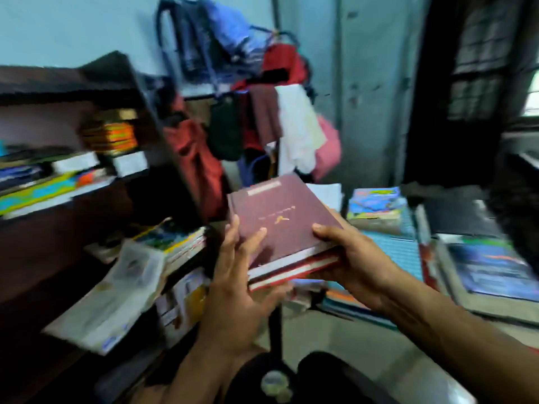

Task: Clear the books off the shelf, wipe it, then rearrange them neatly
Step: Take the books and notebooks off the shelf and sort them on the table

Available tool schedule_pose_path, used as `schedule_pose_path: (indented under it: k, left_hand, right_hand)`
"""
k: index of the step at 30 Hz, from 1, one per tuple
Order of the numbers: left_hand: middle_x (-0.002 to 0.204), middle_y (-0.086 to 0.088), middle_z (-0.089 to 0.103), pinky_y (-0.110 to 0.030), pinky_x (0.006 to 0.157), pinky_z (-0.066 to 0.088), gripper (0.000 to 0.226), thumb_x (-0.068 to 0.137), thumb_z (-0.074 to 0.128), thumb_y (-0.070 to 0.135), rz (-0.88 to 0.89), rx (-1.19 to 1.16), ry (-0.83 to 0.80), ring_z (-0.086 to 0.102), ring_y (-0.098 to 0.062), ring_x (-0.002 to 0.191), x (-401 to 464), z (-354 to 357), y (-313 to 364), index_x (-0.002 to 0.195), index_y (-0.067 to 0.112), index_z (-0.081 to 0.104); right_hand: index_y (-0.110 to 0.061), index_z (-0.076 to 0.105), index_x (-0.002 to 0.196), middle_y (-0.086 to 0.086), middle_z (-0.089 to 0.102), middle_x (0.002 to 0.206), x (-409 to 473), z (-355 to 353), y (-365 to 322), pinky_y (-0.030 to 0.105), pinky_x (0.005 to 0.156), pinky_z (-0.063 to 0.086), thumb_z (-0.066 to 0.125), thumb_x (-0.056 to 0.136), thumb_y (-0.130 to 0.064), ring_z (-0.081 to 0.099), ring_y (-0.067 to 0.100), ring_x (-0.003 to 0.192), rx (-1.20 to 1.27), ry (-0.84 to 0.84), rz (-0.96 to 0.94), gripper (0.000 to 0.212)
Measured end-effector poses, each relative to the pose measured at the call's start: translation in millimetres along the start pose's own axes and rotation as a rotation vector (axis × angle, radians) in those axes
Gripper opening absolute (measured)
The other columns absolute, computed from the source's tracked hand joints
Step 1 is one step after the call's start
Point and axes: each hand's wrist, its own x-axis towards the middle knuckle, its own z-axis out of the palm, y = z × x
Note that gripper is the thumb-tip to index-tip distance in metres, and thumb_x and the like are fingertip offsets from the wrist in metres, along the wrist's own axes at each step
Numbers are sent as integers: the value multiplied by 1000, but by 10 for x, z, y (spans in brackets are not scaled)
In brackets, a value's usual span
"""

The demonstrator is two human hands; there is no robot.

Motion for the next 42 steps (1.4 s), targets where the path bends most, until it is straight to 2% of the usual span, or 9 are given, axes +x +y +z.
schedule_pose_path:
  k: [5, 9, 13, 20, 24, 28, 34, 38, 42]
  left_hand:
    - [151, 24, 46, -40, 115, 42, 67, 82, 75, 59, -199, -381, -355, 44, 1, 139, 233, 957, 216, 141, 56, 41]
    - [147, 28, 48, -33, 113, 43, 63, 90, 76, 42, -73, -308, -441, 44, 7, 136, 317, 1415, 505, 143, 53, 44]
    - [146, 23, 50, -31, 115, 42, 68, 88, 79, 30, -77, -386, -514, 46, 5, 135, 455, 1828, 774, 147, 45, 47]
    - [157, 15, 43, -41, 120, 36, 76, 84, 83, 30, -172, -528, -601, 38, -2, 145, 598, 2414, 981, 145, 53, 45]
    - [146, 17, 54, -40, 114, 44, 73, 75, 86, 41, -349, -679, -637, 49, -4, 137, 557, 2402, 1007, 141, 44, 55]
    - [124, 15, 71, -37, 104, 53, 48, 80, 85, 30, -500, -726, -416, 65, -7, 118, 568, 2195, 883, 126, 32, 70]
    - [123, 9, 73, -40, 104, 53, 44, 83, 81, 13, -588, -737, -324, 67, -13, 118, 573, 1838, 551, 123, 29, 72]
    - [123, 9, 73, -44, 103, 52, 45, 84, 81, 14, -593, -676, -325, 68, -16, 117, 612, 1730, 352, 124, 30, 72]
    - [118, 19, 72, -33, 100, 56, 53, 86, 77, 2, -612, -519, -381, 67, 1, 111, 539, 1786, 179, 127, 34, 69]
  right_hand:
    - [-29, 57, 140, 9, 68, 130, -520, -1016, -182, 59, 95, 54, 52, 97, -12, 65, 29, 107, -6, 281, -91, 46]
    - [-27, 56, 139, -1, 73, 105, -865, -1432, -215, 27, 55, 57, 48, 99, -8, 69, 8, 69, -16, 451, -137, 45]
    - [-33, 51, 144, 1, 74, 118, -1050, -1821, -363, 56, 90, 55, 50, 100, -12, 71, 23, 96, -122, 575, -176, 48]
    - [-40, 51, 141, 1, 73, 121, -1218, -2245, -446, 48, 85, 60, 49, 102, -17, 73, 24, 102, -127, 671, -229, 45]
    - [-43, 48, 142, 1, 73, 121, -1168, -2272, -255, 44, 82, 60, 52, 101, -18, 72, 27, 106, -69, 664, -225, 49]
    - [-45, 50, 140, 2, 71, 124, -938, -2115, -5, 50, 87, 59, 53, 100, -22, 71, 27, 106, -27, 585, -154, 46]
    - [-50, 38, 145, 5, 73, 111, -667, -1866, 224, 40, 61, 57, 55, 101, -34, 71, 31, 80, -149, 457, -71, 50]
    - [-57, 27, 148, -31, 61, 129, -590, -1919, 275, 25, 96, 48, 47, 89, -72, 61, -4, 115, -597, 405, 17, 64]
    - [-36, 61, 122, -17, 68, 120, -527, -2017, 197, 36, 102, 48, 31, 78, -94, 63, 5, 107, -1021, 275, 299, 78]
